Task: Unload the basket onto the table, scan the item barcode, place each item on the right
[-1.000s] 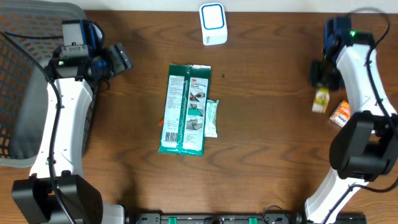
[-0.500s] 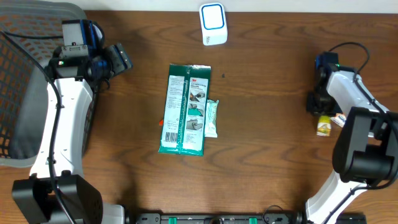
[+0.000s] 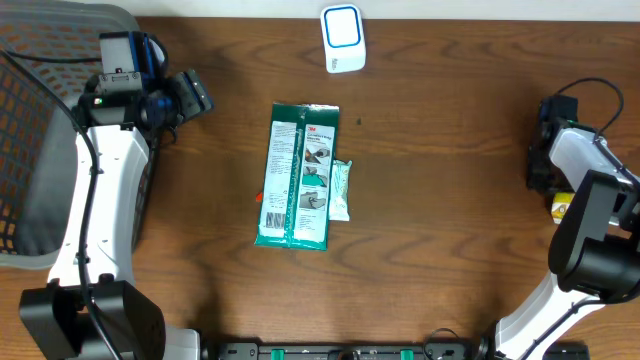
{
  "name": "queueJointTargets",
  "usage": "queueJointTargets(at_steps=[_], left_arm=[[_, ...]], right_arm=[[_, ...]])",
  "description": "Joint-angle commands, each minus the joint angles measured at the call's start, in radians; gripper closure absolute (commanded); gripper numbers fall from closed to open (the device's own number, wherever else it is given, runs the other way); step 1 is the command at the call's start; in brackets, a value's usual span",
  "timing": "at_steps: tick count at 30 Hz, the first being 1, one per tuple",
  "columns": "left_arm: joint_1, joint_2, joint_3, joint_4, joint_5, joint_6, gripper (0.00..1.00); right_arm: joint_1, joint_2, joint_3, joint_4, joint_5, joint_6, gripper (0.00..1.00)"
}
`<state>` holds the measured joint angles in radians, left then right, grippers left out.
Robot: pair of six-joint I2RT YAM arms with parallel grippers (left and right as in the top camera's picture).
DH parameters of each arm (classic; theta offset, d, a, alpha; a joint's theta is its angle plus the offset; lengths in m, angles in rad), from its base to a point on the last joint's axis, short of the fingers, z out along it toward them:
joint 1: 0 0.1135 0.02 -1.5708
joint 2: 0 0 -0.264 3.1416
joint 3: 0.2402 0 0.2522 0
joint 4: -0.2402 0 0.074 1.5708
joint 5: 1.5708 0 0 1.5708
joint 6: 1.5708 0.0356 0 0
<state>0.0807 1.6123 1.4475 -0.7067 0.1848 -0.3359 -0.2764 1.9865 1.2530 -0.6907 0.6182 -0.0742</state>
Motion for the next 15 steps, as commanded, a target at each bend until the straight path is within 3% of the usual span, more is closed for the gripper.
queueJointTargets(at_steps=[1, 2, 4, 9, 15], left_arm=[[0.002, 0.003, 0.001, -0.001, 0.005, 0.010, 0.18], [0.002, 0.003, 0.001, -0.001, 0.005, 0.010, 0.18], [0.002, 0.003, 0.001, -0.001, 0.005, 0.010, 0.18], [0.002, 0.003, 0.001, -0.001, 0.005, 0.010, 0.18], [0.002, 0.003, 0.001, -0.001, 0.005, 0.010, 0.18]], right_arm=[[0.013, 0.007, -0.002, 0.016, 0.019, -0.018, 0.46], [0.016, 0.007, 0.001, 0.014, 0.019, -0.018, 0.27], [0.023, 0.007, 0.011, 0.007, 0.019, -0.018, 0.14], [0.037, -0.001, 0.095, -0.097, -0.028, -0.018, 0.07], [0.045, -0.001, 0.270, -0.283, -0.396, -0.017, 0.03]])
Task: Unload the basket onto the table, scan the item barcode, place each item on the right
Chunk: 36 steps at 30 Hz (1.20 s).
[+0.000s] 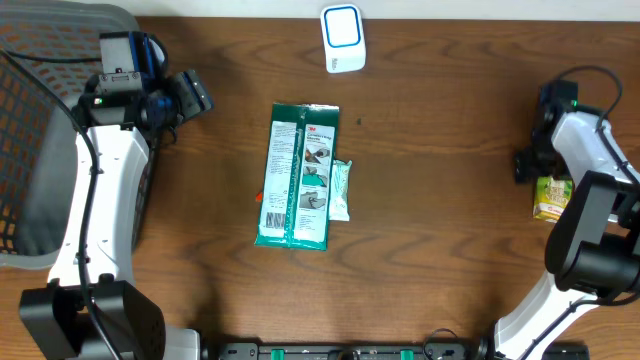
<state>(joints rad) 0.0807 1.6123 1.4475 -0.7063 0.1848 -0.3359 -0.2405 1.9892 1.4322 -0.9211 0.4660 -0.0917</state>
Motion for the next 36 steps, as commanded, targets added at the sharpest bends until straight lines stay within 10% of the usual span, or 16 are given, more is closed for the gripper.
queueJointTargets(at_steps=[1, 12, 33, 36], left_arm=[[0.002, 0.003, 0.001, -0.001, 0.005, 0.010, 0.18], [0.002, 0.003, 0.001, -0.001, 0.005, 0.010, 0.18], [0.001, 0.004, -0.002, -0.138, 0.111, 0.008, 0.19], [-0.026, 0.005, -0.039, -0.192, 0.166, 0.010, 0.86]], right_arm=[[0.010, -0.003, 0.112, -0.074, -0.300, 0.001, 0.02], [0.040, -0.003, 0.134, -0.108, -1.262, 0.061, 0.01], [0.563, -0.001, 0.073, 0.145, -1.212, 0.347, 0.15], [0.604, -0.001, 0.072, 0.154, -1.208, 0.361, 0.16]])
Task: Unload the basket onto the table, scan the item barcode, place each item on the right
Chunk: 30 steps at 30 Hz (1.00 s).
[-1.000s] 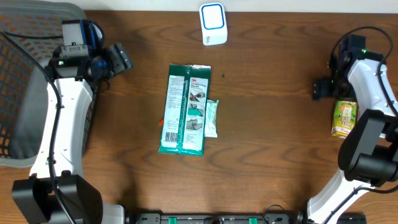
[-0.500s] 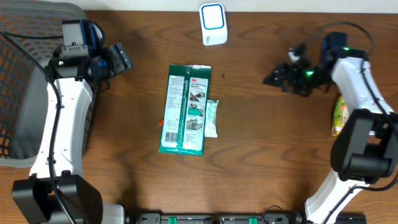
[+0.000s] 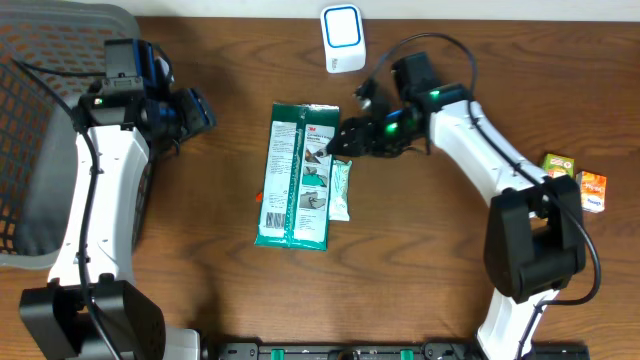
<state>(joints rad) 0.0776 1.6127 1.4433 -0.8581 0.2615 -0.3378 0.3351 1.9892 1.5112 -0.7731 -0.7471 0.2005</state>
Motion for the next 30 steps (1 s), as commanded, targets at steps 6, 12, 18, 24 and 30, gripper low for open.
queueJointTargets(at_steps=[6, 12, 18, 24, 30], left_arm=[[-0.114, 0.010, -0.127, -0.042, 0.005, 0.050, 0.93], [-0.160, 0.049, -0.194, 0.038, -0.053, 0.050, 0.93], [-0.188, 0.112, -0.237, 0.133, -0.037, 0.049, 0.92], [-0.220, 0.187, -0.238, 0.169, -0.034, 0.050, 0.92], [-0.232, 0.233, -0.238, 0.175, -0.034, 0.050, 0.92]], right_arm=[[0.039, 0.000, -0.023, 0.043, 0.070, 0.064, 0.23], [0.040, 0.010, -0.050, 0.101, 0.051, 0.093, 0.28], [0.057, 0.011, -0.114, 0.181, 0.031, 0.129, 0.33], [0.075, 0.011, -0.207, 0.286, 0.030, 0.198, 0.34], [0.102, 0.011, -0.268, 0.365, -0.016, 0.223, 0.34]])
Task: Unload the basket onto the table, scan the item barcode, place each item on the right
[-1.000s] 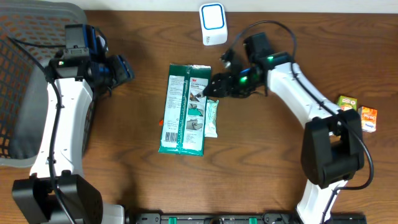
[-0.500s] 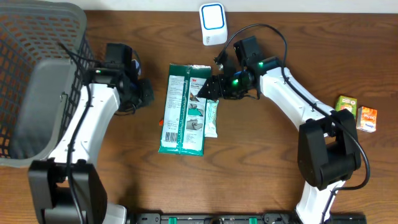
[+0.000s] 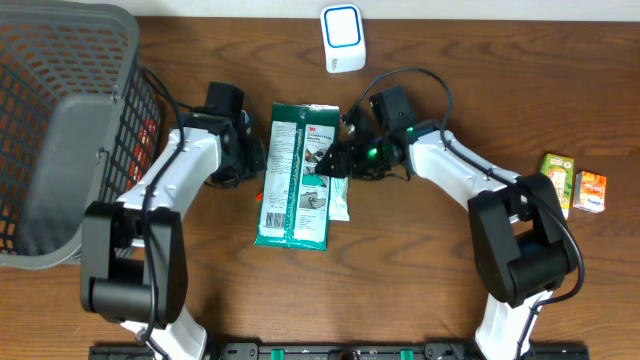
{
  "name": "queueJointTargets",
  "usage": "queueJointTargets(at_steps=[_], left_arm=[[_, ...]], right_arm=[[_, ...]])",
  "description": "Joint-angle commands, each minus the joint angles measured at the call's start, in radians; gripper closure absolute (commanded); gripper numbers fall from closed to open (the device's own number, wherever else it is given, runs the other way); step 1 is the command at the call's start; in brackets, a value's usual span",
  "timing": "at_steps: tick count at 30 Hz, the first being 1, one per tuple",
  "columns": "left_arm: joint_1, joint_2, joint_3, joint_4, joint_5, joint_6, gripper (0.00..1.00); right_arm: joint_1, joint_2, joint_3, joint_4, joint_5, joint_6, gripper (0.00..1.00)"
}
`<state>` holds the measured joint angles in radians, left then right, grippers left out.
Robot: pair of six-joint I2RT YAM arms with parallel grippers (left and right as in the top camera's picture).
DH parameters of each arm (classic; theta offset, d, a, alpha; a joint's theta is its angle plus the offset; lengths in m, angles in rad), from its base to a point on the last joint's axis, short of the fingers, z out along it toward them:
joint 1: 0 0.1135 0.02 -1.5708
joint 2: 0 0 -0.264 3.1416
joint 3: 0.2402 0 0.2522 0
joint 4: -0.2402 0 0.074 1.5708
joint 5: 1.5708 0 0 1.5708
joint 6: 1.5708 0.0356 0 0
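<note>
A long green 3M package [image 3: 295, 180] lies flat mid-table, printed side up. A small pale-green packet [image 3: 341, 192] lies against its right edge. The white scanner with a blue ring [image 3: 342, 38] stands at the far edge. My left gripper [image 3: 250, 158] is at the package's left edge, near its upper half. On the opposite side, my right gripper [image 3: 332, 160] is at the right edge, just above the small packet. Both sets of fingers are too dark and small to show their state.
A dark mesh basket [image 3: 60, 110] fills the left side, close behind the left arm. Two small boxes, one green-yellow [image 3: 556, 178] and one orange [image 3: 592, 190], lie at the right. A cable loops over the right arm.
My left gripper has moved from the upper left by the basket to the package's left edge. My right gripper has shifted slightly down and left to the right edge. The package lies where it was.
My right arm was first at the far right edge, over the small boxes, then slightly off them. It then reached across to the package's upper right corner. My left arm stayed by the basket until now. Both grippers now flank the package.
</note>
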<state>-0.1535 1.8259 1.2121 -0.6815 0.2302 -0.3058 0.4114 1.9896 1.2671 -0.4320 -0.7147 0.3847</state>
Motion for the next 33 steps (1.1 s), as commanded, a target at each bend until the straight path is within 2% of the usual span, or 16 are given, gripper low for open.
queueJointTargets(at_steps=[1, 11, 17, 20, 22, 29, 33], left_arm=[[-0.001, 0.020, -0.007, -0.001, -0.003, 0.018, 0.92], [-0.001, 0.021, -0.014, -0.001, -0.003, 0.018, 0.92], [-0.001, 0.021, -0.014, 0.001, -0.003, 0.018, 0.92], [-0.001, 0.021, -0.014, 0.006, -0.003, 0.018, 0.92], [-0.001, 0.021, -0.014, 0.008, -0.003, 0.018, 0.92], [-0.001, 0.021, -0.014, 0.008, -0.003, 0.018, 0.91], [-0.001, 0.021, -0.014, 0.013, -0.003, 0.018, 0.91]], right_arm=[[0.031, 0.011, -0.027, 0.030, -0.050, 0.047, 0.35], [0.061, 0.011, -0.055, 0.082, -0.014, 0.093, 0.39], [0.056, 0.011, -0.055, 0.100, -0.068, 0.116, 0.40], [0.048, 0.007, -0.048, 0.100, -0.082, 0.124, 0.48], [0.041, -0.005, -0.044, 0.101, -0.065, 0.123, 0.49], [0.034, -0.061, -0.042, 0.130, -0.037, 0.119, 0.46], [0.035, -0.061, -0.042, 0.129, 0.075, 0.119, 0.43]])
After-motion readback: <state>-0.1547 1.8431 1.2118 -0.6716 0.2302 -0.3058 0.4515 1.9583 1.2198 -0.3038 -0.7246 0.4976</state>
